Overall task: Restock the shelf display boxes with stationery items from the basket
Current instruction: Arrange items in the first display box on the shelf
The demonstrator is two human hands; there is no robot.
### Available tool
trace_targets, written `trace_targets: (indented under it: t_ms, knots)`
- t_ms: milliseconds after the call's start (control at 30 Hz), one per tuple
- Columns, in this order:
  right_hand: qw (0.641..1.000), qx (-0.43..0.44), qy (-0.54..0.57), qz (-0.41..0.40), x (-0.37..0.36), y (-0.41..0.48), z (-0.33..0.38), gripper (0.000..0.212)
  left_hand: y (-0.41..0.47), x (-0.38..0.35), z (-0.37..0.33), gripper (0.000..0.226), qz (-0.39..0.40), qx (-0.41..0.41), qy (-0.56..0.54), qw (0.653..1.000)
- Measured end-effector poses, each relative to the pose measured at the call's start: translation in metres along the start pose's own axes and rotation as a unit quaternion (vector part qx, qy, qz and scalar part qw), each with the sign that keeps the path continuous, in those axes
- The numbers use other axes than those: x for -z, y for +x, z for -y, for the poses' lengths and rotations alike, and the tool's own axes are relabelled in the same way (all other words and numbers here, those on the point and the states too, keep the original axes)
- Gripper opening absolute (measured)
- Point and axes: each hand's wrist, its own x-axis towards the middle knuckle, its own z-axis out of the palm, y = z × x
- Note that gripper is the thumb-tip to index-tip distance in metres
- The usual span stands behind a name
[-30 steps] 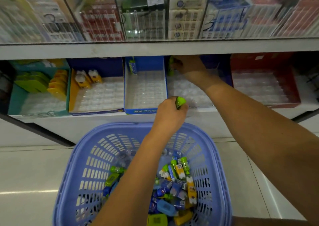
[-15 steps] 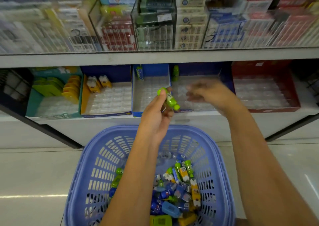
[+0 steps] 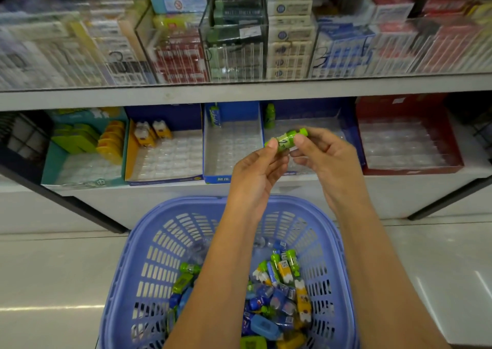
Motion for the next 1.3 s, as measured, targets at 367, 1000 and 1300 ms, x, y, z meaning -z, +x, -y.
trace_targets:
  t_ms: [367,1000,1300]
  knots:
    - [0.926,0.054,-0.375,-0.009,-0.002,0.138,-0.027,0.007,0.012,0.008,0.049,0.063,0.127,-0.152,0.791,0.579]
    - [0.896,-0.057,-0.424,0.115,-0.003,0.047,-0.019,0.02,-0.023,0.075,0.05,0.022,0.067,-0.172,0.621,0.762]
    - [0.621,-0.29,-0.592,0.425,-0.037,-0.091,-0.154,0.039,-0.083,0.223,0.117,0.033,0.256,0.321,0.748,0.522]
